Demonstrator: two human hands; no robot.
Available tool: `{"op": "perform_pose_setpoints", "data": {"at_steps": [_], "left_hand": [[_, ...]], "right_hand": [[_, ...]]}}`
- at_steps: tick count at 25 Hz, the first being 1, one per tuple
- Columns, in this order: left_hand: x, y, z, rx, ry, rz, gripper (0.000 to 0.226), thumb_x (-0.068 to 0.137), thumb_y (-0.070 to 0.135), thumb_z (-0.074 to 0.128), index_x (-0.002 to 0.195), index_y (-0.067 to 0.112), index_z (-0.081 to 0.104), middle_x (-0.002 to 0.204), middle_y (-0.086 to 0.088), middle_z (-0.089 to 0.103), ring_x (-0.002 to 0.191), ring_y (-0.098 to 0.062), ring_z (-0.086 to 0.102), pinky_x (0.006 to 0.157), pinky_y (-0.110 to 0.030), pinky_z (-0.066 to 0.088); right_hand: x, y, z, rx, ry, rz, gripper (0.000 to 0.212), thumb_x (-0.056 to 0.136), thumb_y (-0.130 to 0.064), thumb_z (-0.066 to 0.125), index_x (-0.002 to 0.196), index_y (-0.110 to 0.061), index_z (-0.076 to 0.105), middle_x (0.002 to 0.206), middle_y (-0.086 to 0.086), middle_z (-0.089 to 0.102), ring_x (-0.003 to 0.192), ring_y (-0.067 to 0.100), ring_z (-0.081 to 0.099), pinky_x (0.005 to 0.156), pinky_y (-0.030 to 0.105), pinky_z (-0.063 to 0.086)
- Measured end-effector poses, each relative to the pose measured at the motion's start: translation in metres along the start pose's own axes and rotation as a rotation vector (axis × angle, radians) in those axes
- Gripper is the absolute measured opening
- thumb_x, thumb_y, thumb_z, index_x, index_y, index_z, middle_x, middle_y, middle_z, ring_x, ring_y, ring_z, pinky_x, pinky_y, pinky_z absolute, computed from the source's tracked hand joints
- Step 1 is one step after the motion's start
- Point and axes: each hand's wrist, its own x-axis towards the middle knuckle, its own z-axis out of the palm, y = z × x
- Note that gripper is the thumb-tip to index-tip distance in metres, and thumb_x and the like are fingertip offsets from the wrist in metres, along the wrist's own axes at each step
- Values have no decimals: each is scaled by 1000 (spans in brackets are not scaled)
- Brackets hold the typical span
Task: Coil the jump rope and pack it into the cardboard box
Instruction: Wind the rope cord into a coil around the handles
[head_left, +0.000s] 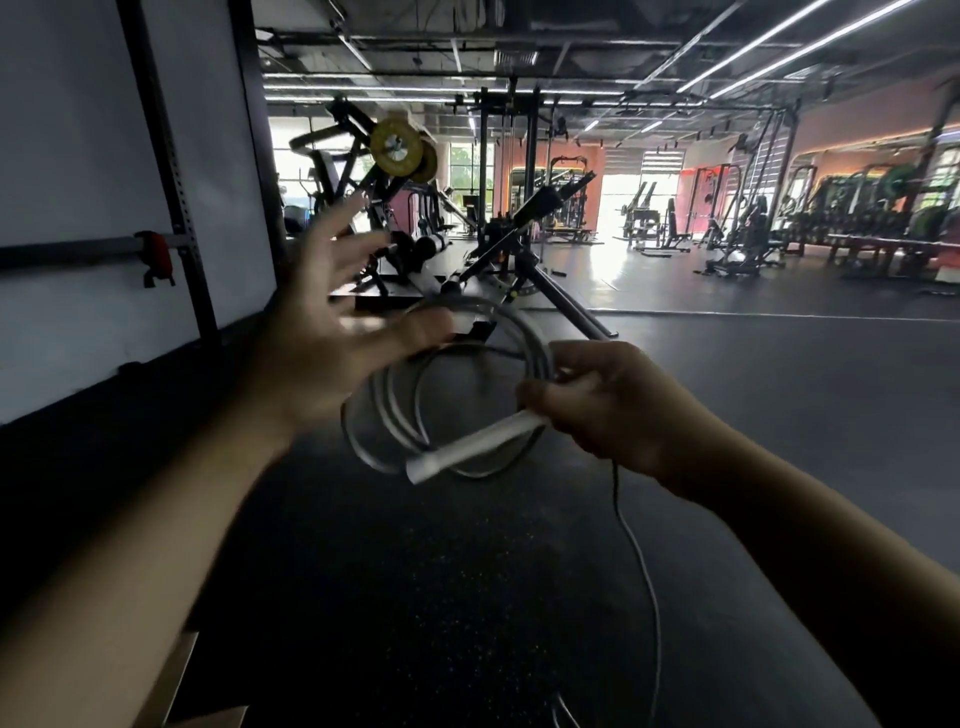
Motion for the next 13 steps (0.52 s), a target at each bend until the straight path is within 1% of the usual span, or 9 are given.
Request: {"op": "perform_pose_setpoints", "data": {"at_steps": [1, 2, 4, 5, 7, 9, 10, 11, 13], "left_hand": [[6, 18, -3, 226, -188, 85, 107, 60, 59, 88, 150, 43, 33, 144, 18, 55, 137, -7, 45, 102, -21, 34], [13, 36, 0, 422, -378, 130, 105, 57, 58, 87, 148, 47, 35, 138, 24, 57, 133, -4, 47, 97, -17, 34], [23, 64, 18, 628, -657, 120, 100, 54, 57, 89, 142, 50, 40, 125, 25, 63, 116, 0, 57, 87, -15, 40], [25, 72, 27, 663, -729, 105, 96, 53, 57, 91, 137, 49, 44, 120, 24, 64, 109, 1, 60, 84, -16, 44], [28, 68, 45, 628, -758, 111, 84, 53, 51, 94, 126, 41, 53, 116, 22, 67, 104, -1, 63, 87, -25, 51], [26, 54, 53, 505, -736, 58, 80, 56, 40, 97, 124, 34, 56, 117, 17, 70, 108, -4, 66, 98, -34, 51], [25, 47, 54, 437, -719, 15, 81, 58, 35, 97, 128, 30, 57, 119, 15, 71, 110, -6, 66, 102, -37, 50], [24, 41, 55, 371, -707, -19, 77, 61, 31, 96, 129, 26, 59, 119, 12, 73, 110, -7, 68, 104, -38, 50], [19, 31, 55, 248, -698, -64, 53, 71, 21, 91, 119, 17, 70, 109, 5, 79, 104, -8, 73, 101, -34, 54]], "right_hand": [[0, -8, -3, -129, -64, -54, 15, 92, -21, 71, 79, -13, 70, 49, -13, 49, 41, 0, 41, 45, 13, 31], [0, -17, -5, -216, -125, -95, 13, 88, -26, 72, 76, -22, 70, 51, -17, 53, 45, -3, 46, 50, 11, 33], [2, -31, -12, -346, -196, -156, 18, 81, -32, 74, 69, -40, 63, 58, -26, 60, 54, -9, 54, 55, 9, 37], [4, -37, -15, -395, -191, -153, 22, 79, -31, 75, 68, -44, 61, 60, -30, 62, 56, -11, 57, 56, 8, 38], [5, -40, -23, -426, -168, -86, 22, 81, -26, 75, 69, -39, 62, 56, -31, 62, 52, -11, 58, 52, 7, 37], [1, -38, -24, -364, -158, -40, 16, 86, -29, 75, 78, -33, 62, 53, -26, 62, 43, -4, 54, 48, 9, 37], [-2, -36, -24, -278, -149, -23, 15, 87, -32, 75, 85, -29, 60, 52, -21, 63, 40, -1, 51, 46, 13, 38], [-4, -35, -24, -170, -134, -7, 22, 88, -32, 75, 94, -23, 56, 51, -14, 62, 39, 1, 46, 43, 16, 38], [-6, -31, -25, 21, -106, 20, 35, 89, -34, 73, 104, -13, 49, 48, -4, 55, 41, 8, 39, 39, 21, 33]]}}
